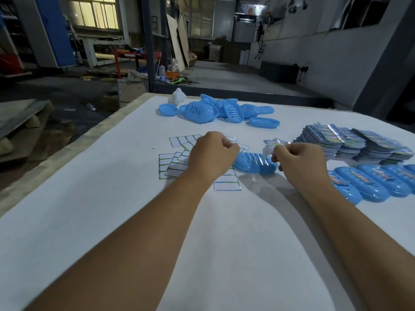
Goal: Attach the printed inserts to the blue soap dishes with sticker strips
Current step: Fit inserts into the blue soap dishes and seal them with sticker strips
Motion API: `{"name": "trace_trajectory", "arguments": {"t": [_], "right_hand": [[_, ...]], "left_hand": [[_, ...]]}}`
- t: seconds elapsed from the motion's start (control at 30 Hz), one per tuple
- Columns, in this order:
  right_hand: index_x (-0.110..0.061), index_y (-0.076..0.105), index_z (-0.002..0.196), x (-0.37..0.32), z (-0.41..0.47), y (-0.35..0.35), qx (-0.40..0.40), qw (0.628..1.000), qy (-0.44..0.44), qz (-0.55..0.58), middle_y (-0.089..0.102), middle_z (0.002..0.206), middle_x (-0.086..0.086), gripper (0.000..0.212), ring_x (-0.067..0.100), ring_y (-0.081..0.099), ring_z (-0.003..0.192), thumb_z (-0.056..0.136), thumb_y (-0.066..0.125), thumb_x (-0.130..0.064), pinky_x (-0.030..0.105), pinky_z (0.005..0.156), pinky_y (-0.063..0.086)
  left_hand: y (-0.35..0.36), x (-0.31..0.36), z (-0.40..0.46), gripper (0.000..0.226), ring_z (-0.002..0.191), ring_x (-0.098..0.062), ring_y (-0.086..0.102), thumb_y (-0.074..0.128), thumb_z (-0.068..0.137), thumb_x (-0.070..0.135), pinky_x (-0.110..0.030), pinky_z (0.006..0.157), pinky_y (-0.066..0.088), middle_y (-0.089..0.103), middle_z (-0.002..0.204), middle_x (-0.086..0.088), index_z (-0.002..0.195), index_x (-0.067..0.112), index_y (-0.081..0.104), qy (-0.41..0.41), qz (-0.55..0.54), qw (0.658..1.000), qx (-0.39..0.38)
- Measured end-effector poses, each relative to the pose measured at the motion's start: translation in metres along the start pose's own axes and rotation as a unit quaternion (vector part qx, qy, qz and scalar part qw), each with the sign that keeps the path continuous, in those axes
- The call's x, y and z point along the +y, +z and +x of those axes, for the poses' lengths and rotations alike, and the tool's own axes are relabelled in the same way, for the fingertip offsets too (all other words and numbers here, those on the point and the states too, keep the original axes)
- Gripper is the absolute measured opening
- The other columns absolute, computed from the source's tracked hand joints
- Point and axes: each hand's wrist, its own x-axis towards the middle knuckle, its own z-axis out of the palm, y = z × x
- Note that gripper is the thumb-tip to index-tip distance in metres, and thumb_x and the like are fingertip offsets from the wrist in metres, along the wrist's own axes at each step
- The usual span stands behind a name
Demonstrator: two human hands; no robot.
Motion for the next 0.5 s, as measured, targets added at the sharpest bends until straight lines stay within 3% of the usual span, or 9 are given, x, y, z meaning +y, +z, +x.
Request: {"name": "trace_trajectory", "arguments": {"t": [0.07,0.17,0.23,0.37,0.43,0.5], "right_hand": [[-0.015,0.072,0.062,-0.002,-0.002,0.001,0.003,1.000,-0.015,-0.008,0.065,0.055,-0.003,0.026,0.004,0.044,0.043,0.082,0.061,-0.025,0.018,0.043,0.036],[-0.007,0.071,0.066,-0.005,-0.004,0.002,0.001,0.999,-0.048,-0.017,0.062,0.059,0.010,0.025,0.007,0.040,0.048,0.082,0.060,-0.023,0.026,0.050,0.034],[-0.004,0.069,0.066,-0.005,-0.005,0.002,-0.004,0.998,-0.063,-0.016,0.058,0.057,0.012,0.026,0.009,0.038,0.049,0.081,0.060,-0.024,0.027,0.049,0.032],[-0.009,0.069,0.064,-0.004,-0.005,0.004,-0.024,0.996,-0.083,-0.006,0.054,0.051,-0.002,0.024,0.006,0.039,0.049,0.081,0.062,-0.023,0.023,0.048,0.033],[-0.007,0.070,0.066,-0.003,-0.005,0.004,-0.039,0.994,-0.103,-0.005,0.053,0.052,0.002,0.022,0.006,0.038,0.051,0.083,0.063,-0.019,0.025,0.049,0.034],[-0.005,0.071,0.071,-0.002,-0.004,0.004,-0.062,0.991,-0.121,-0.005,0.054,0.058,0.007,0.024,0.010,0.042,0.053,0.088,0.064,-0.020,0.032,0.054,0.037]], "left_hand": [[0.008,0.011,-0.008,0.018,0.072,-0.004,0.066,0.073,0.083,0.037,-0.026,0.071,0.053,0.072,0.072,0.011,0.077,0.020,0.075,-0.008,-0.137,0.989,-0.061],[0.013,0.020,-0.015,0.019,0.071,-0.003,0.063,0.076,0.073,0.048,-0.029,0.072,0.053,0.073,0.075,0.012,0.069,0.029,0.076,0.007,-0.213,0.970,-0.116],[0.015,0.021,-0.015,0.019,0.076,-0.002,0.064,0.078,0.076,0.049,-0.028,0.073,0.054,0.074,0.079,0.013,0.070,0.031,0.076,0.013,-0.225,0.965,-0.133],[0.019,0.020,-0.015,0.016,0.081,0.005,0.066,0.073,0.088,0.039,-0.019,0.073,0.050,0.075,0.081,0.017,0.074,0.030,0.076,0.003,-0.230,0.959,-0.162],[0.021,0.019,-0.015,0.017,0.087,0.001,0.068,0.071,0.090,0.034,-0.019,0.074,0.051,0.076,0.084,0.015,0.074,0.030,0.076,0.000,-0.229,0.960,-0.163],[0.021,0.017,-0.013,0.013,0.082,0.007,0.066,0.072,0.089,0.034,-0.016,0.070,0.047,0.075,0.084,0.017,0.077,0.030,0.077,-0.003,-0.233,0.960,-0.153]]}}
